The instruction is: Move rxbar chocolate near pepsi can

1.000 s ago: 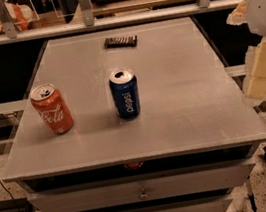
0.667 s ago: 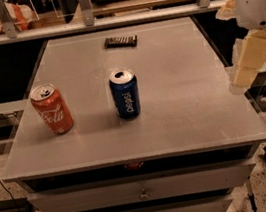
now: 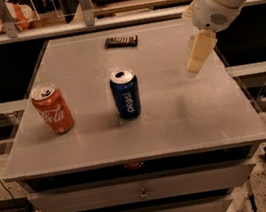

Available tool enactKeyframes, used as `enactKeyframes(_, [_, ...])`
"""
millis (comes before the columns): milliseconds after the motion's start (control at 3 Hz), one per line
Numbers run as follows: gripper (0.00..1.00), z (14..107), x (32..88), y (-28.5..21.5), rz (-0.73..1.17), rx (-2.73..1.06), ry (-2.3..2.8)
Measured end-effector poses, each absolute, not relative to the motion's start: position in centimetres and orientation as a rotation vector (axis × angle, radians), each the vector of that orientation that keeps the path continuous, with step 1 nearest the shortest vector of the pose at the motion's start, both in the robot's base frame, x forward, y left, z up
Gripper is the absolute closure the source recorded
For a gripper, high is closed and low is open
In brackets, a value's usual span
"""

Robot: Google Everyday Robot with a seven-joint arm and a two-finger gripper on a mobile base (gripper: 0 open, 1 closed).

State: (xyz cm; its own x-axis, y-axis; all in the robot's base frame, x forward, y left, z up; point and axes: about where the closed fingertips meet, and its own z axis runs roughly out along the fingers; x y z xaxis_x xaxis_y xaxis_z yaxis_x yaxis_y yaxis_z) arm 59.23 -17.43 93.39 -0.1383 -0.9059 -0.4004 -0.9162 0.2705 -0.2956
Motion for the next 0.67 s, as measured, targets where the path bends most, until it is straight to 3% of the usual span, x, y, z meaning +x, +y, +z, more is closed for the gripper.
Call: enactKeyframes(667, [0.00,91.6,61.2,-16.4,0.119,-1.561,2.030])
